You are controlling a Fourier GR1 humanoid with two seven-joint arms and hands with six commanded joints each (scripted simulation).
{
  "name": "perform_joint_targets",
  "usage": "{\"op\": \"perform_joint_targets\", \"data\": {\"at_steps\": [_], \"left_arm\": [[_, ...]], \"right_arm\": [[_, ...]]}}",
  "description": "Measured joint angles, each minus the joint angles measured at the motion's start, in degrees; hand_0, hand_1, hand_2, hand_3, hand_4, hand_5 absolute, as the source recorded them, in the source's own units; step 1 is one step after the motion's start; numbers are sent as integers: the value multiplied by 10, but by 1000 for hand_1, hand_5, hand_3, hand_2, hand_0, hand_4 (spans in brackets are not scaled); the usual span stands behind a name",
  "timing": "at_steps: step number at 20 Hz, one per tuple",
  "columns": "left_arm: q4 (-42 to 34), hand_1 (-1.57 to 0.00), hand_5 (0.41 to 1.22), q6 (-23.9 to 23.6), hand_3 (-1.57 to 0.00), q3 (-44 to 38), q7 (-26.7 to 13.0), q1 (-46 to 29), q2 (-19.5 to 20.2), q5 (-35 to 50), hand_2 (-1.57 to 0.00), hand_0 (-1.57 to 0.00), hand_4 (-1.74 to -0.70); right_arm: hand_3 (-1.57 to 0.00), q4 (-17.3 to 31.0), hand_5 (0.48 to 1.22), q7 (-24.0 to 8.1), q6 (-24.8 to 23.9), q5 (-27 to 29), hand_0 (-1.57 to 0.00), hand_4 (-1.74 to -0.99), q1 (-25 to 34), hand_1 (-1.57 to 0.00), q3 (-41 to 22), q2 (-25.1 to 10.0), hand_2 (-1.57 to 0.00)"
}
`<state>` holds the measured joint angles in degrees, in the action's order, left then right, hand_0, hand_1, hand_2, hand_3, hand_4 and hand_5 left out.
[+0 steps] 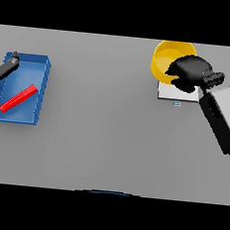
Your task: Pick up the red beaker and tilt it to pour out 1 green nut into yellow bowl. Pick up the yellow bowl and place it on the metallic measuring scale.
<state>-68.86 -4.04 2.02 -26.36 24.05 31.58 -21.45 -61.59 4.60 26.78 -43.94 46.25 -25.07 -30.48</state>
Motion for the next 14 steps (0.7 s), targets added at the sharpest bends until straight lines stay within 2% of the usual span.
{"op": "perform_joint_targets", "data": {"at_steps": [4, 6, 8, 11, 14], "left_arm": [[-4, 1, 684, 2, 1, -3, -2, -6, 1, 3, 1, 1, -722], [-9, 1, 681, 4, 1, -3, -2, -7, 4, 2, 1, 1, -724], [-4, 1, 681, 1, 1, -3, -8, -3, 2, 1, 1, 1, -722], [2, 1, 676, 1, 1, 0, -1, 1, 0, -2, 1, 1, -725], [-8, 1, 673, -2, 1, -1, 3, -8, 0, -1, 1, 1, -726]], "right_arm": [[-1259, 69, 1221, 28, -41, -12, -1571, -1741, -4, -1571, 8, -8, -1459], [-1315, 97, 1221, 25, -56, -18, -1571, -1741, -3, -1571, 9, -1, -1425], [-1362, 133, 1221, 35, -70, -23, -1571, -1741, 4, -1571, 12, 4, -1396], [-1331, 162, 1221, 45, -79, -22, -1571, -1741, 11, -1571, 16, 8, -1379], [-1403, 181, 1221, 58, -87, -17, -1571, -1741, 7, -1571, 18, 16, -1345]]}}
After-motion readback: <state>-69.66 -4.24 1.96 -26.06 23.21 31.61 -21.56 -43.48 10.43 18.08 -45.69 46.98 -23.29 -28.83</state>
